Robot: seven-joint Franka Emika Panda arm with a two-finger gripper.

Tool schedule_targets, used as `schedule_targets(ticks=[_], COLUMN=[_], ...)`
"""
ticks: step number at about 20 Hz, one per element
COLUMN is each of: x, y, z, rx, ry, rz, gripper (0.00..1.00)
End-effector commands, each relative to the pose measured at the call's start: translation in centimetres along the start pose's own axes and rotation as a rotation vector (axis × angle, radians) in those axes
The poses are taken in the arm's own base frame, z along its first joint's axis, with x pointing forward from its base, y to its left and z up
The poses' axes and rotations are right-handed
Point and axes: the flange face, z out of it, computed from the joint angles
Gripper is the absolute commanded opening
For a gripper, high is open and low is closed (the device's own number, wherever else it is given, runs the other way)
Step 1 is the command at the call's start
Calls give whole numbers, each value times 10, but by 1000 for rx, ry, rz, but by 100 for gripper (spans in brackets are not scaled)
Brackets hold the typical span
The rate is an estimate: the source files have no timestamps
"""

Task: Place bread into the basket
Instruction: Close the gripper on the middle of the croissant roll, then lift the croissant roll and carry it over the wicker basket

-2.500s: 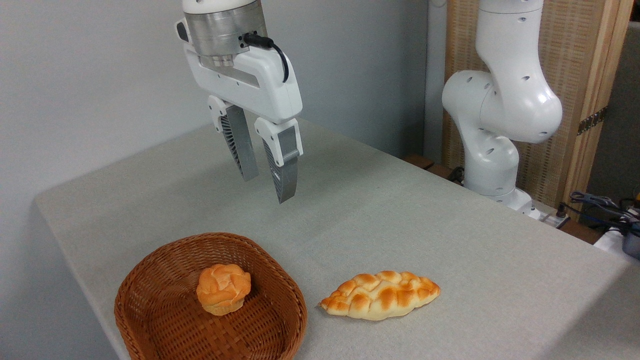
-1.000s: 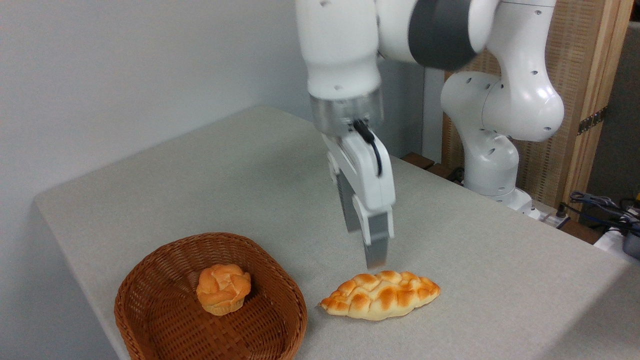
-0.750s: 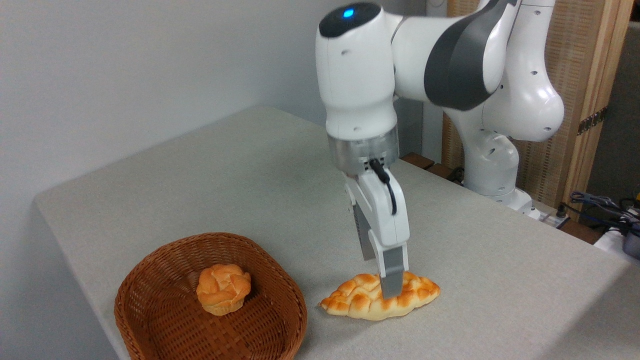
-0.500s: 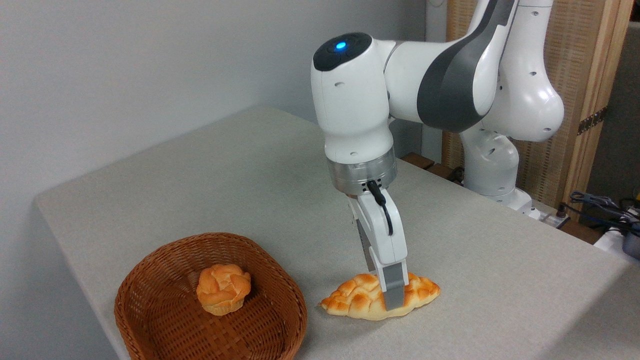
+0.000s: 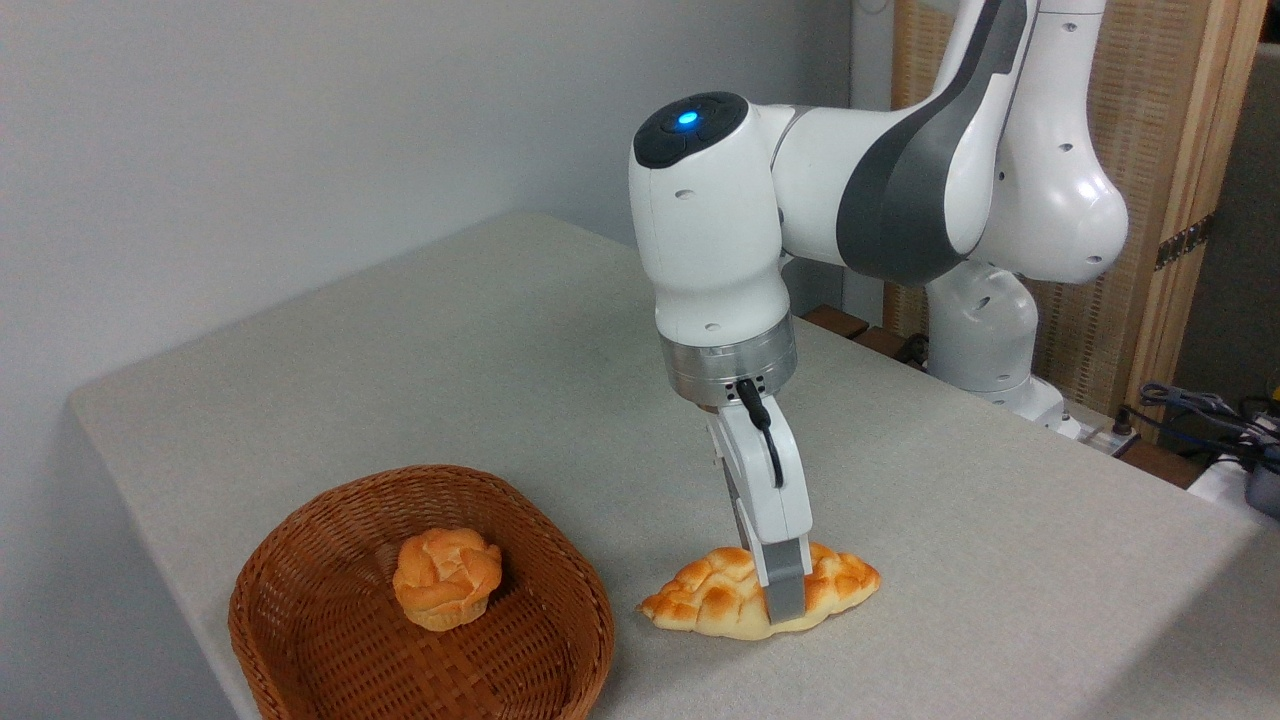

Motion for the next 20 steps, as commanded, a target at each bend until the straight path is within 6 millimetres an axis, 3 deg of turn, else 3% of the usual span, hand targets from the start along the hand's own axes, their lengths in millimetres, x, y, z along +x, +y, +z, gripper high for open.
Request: schedule_targets(ticks=[1,9,13,16,20], x=[-1,-2,-2,-1,8], y=[3,5,7,0,-23], z=[2,0,-17,-45,-117], rx=[5,-18,-68,-76,-64], ry=[-8,-10,-18,-8,118], rz=[22,22,21,6,-46], gripper=[31,27,27,27,27])
